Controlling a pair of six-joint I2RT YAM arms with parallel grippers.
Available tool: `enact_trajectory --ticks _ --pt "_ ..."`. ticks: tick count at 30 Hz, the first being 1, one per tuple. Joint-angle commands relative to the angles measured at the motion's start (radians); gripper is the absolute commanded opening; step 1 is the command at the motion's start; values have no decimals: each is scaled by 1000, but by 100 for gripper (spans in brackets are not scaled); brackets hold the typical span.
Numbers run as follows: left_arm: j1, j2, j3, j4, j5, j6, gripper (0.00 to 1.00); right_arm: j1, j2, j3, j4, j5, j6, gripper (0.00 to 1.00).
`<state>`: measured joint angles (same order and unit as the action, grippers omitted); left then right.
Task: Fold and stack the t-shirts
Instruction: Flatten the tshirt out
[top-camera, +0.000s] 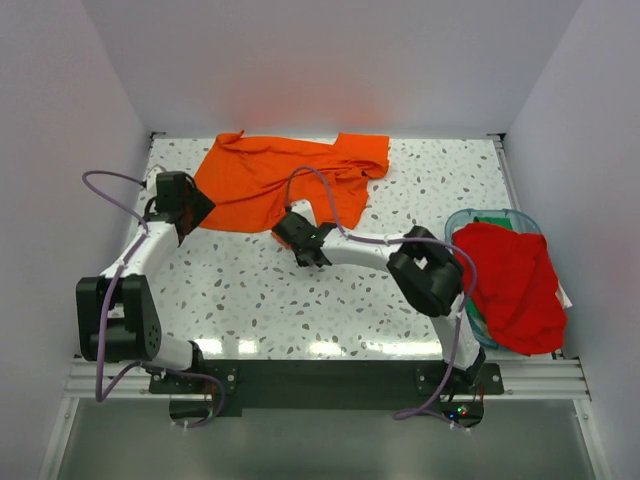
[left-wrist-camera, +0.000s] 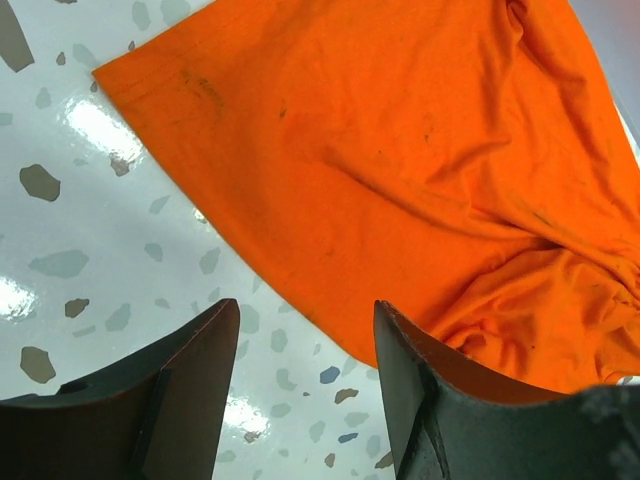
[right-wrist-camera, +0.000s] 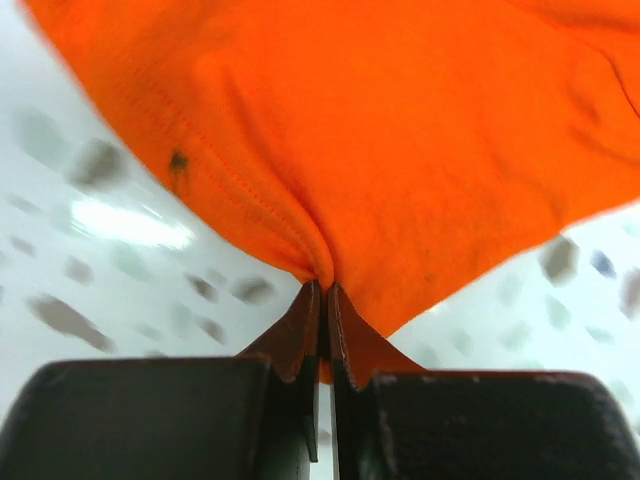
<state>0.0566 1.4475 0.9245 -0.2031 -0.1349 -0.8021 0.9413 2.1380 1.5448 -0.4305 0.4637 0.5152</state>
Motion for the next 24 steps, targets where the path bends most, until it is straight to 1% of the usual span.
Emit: enact_trajectory --ticks 1,2,3,5,6,11,15,16,19,24 --pt "8 -2 -32 14 -14 -23 61 -27 -140 -156 -53 20 12 1" --pt "6 -4 -59 22 -14 -28 60 -35 -182 -228 -47 6 17 1" --pt "8 -6 -75 27 -14 -32 60 -36 -246 -262 -45 3 25 0" --pt "8 -10 -117 34 -15 -51 59 -41 -317 -357 -47 1 42 0" --pt "6 -10 -130 39 -17 -54 59 -44 -379 -385 -50 -2 48 0" --pt "6 2 -147 15 -57 -68 59 -76 -533 -534 -86 -5 83 1" --pt "6 8 -130 -8 -109 -65 59 -136 -642 -614 -114 -14 86 2" --pt "6 16 -124 -13 -133 -60 59 -168 -685 -629 -117 -22 83 2" --pt "8 42 -95 -39 -164 -51 59 -206 -734 -675 -123 -51 69 3" --pt "6 70 -93 -74 -215 -66 59 -222 -779 -707 -131 -59 59 6"
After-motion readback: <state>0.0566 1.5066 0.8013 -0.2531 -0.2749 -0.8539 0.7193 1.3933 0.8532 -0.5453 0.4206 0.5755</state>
